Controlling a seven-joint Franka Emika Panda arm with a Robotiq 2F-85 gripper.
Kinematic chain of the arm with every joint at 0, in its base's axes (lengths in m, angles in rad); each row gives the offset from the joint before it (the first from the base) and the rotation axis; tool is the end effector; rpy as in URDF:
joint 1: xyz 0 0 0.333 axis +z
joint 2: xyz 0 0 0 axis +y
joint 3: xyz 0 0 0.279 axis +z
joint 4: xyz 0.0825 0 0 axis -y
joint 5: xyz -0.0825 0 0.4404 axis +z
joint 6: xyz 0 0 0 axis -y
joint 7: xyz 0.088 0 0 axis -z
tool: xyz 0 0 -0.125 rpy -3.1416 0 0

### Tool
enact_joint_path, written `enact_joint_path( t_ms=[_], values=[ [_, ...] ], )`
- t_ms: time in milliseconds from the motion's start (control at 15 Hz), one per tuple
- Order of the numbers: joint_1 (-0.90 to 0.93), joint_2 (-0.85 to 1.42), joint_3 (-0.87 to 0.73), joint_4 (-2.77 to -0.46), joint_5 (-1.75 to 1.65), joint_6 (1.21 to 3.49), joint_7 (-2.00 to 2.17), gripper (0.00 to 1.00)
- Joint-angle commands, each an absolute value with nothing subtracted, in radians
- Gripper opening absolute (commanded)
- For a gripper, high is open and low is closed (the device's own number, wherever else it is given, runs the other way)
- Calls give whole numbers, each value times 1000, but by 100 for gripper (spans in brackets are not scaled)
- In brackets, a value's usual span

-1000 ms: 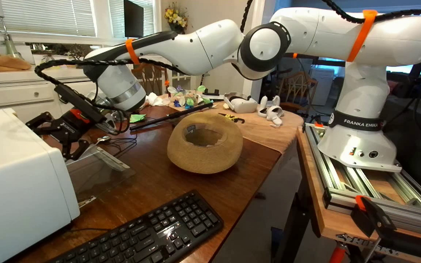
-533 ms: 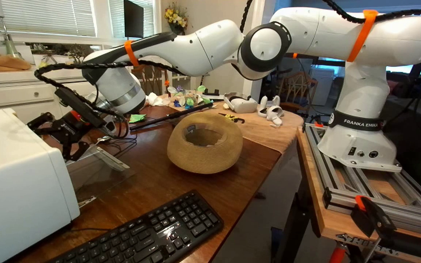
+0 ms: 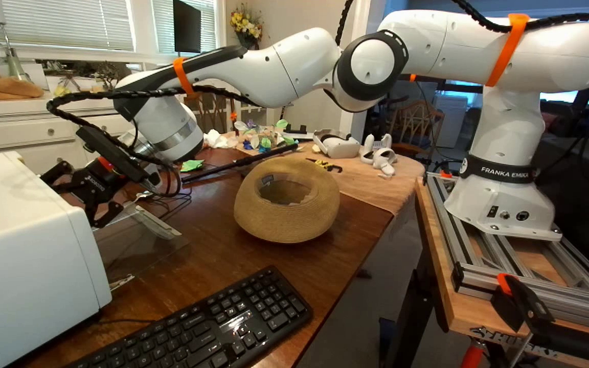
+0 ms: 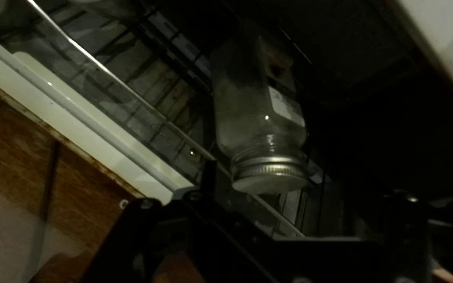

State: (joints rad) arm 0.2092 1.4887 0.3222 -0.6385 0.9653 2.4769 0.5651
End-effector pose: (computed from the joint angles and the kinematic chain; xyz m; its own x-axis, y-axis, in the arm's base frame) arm 0.7840 0.2935 0.0479 0.5649 -0.5890 -0.5779 -0.7659 -0.1135 -0.6329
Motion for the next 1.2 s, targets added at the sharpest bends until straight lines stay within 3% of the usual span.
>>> enact_joint_path(
  t_ms=[0,133,200,533,1133],
  values=[
    [218,1489,325,-653,973,2498,548,78],
    [221,1489,325,-654,973,2498,546,77],
    [221,1489,325,-654,973,2498,546,58],
    [222,1489,325,-654,973,2499,544,24],
    [220,1489,315,-653,970,2524,552,23]
  ],
)
